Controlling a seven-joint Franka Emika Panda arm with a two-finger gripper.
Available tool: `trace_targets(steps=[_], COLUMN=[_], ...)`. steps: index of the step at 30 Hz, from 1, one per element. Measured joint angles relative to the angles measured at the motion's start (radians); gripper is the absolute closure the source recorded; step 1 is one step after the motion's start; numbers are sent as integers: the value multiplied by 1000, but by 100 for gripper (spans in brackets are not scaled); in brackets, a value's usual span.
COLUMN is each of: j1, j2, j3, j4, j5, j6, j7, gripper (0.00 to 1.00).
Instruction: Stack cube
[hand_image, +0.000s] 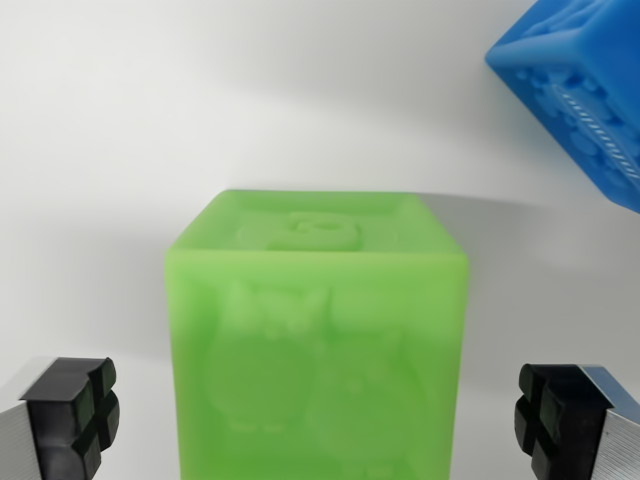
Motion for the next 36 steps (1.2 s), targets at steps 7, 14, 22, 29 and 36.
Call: trace_targets(steps=[7,14,22,29,36], j1=[-3,-3,-4,-4,-4], j2=[42,65,69,69,69], j3=[3,4,5,5,5], j4=[11,19,21,21,21], j5=[0,0,0,0,0], j6=[31,47,50,50,50], j7=[0,0,0,0,0], gripper=[0,0,100,100,100])
